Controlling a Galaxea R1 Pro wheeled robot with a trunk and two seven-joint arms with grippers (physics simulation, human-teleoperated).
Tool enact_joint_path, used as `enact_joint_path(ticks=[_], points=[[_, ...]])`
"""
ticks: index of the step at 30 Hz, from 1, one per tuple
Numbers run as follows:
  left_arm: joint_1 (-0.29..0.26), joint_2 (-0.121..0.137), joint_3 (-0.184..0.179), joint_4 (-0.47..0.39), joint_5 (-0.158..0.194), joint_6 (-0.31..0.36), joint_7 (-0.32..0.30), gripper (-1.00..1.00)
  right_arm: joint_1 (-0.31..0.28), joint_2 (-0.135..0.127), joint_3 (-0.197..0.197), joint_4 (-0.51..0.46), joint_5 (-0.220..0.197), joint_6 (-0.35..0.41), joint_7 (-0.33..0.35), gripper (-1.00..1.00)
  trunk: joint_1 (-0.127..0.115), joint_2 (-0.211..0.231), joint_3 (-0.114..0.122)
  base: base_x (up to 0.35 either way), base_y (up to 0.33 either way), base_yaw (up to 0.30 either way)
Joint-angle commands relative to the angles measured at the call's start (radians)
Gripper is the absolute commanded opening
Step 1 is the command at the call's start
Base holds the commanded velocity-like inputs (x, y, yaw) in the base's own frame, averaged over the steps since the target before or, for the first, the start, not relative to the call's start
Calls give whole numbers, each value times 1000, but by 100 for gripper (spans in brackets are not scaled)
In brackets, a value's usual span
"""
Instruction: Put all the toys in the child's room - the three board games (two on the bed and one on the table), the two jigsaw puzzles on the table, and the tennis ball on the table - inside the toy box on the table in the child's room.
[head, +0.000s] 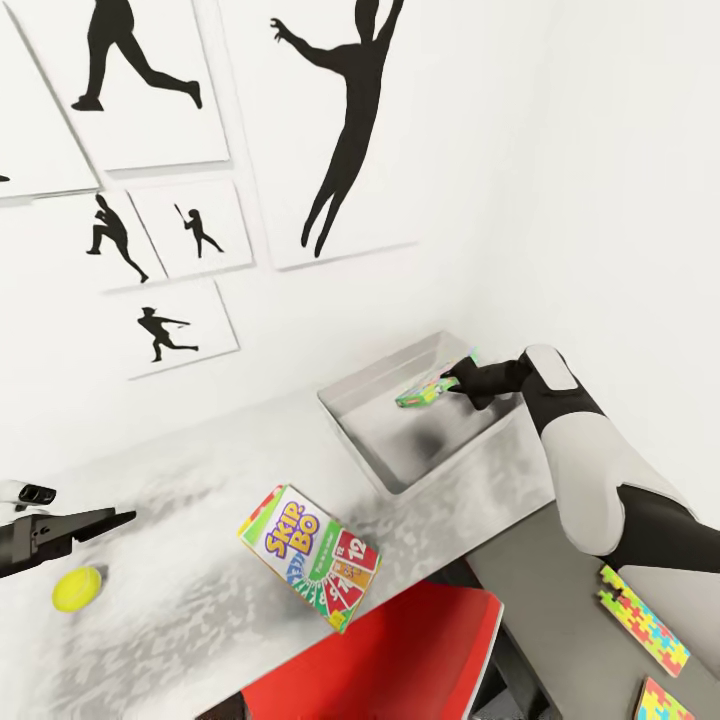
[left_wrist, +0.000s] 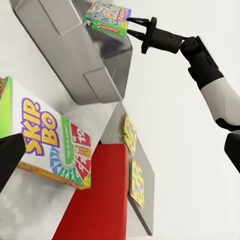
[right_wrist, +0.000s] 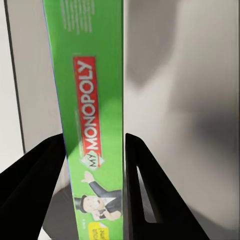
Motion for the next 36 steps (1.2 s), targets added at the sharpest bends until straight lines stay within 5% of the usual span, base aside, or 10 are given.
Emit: enact_joint_path(ticks=[1,36], points=[[-1,0,0,0,-1,11,-4,100,-1,0,-3,-1,-11,1,-10,-100,0,-2,-3,0,0,0],[-1,2,0,0,-1,11,-4,100,-12,-16,-3,-11,-11,2,-10,-100,0,-2,-46,0,0,0]])
